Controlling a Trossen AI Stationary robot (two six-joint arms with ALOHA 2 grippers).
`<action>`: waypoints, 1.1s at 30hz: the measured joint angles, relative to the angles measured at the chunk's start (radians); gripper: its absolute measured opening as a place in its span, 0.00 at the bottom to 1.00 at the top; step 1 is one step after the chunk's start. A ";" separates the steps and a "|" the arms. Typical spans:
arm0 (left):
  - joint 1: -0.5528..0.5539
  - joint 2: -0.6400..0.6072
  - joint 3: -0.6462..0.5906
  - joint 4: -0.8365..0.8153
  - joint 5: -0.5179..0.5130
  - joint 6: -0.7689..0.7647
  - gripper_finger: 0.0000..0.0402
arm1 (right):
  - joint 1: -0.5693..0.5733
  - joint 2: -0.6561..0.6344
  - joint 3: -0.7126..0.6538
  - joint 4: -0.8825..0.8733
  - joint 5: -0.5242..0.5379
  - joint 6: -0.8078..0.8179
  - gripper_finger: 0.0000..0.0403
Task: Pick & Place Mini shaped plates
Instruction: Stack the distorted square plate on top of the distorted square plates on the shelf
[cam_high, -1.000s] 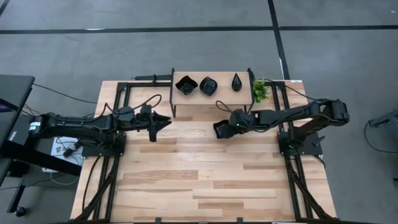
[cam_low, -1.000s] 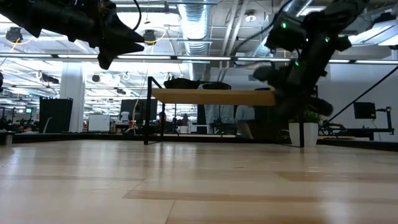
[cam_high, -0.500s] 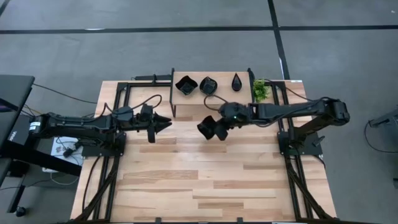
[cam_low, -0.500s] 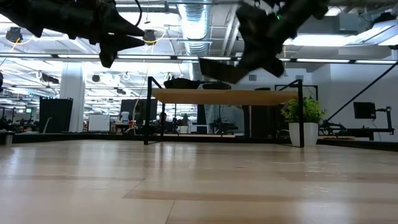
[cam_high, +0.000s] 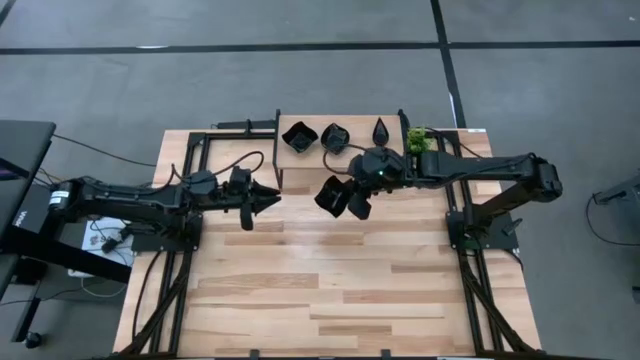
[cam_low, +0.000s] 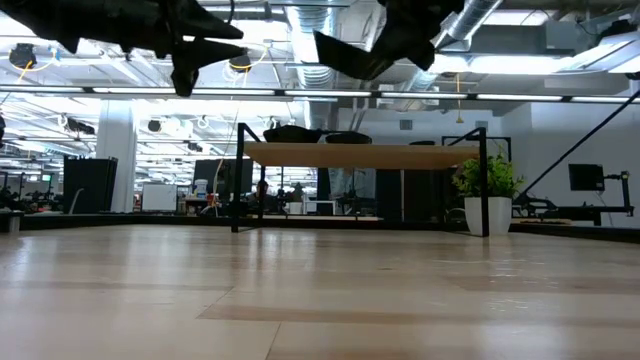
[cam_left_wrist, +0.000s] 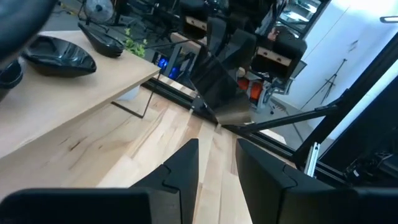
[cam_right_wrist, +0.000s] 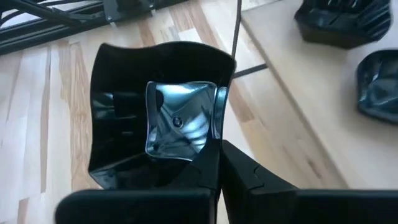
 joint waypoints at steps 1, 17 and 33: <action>0.000 0.017 0.012 0.001 0.000 0.004 0.27 | -0.003 0.000 0.014 -0.013 0.000 -0.011 0.00; -0.004 0.126 0.187 0.027 -0.019 0.090 0.27 | -0.026 0.069 0.186 -0.163 0.041 -0.031 0.00; -0.075 0.199 0.257 -0.082 -0.322 0.184 0.27 | 0.070 0.407 0.562 -0.336 0.455 -0.325 0.00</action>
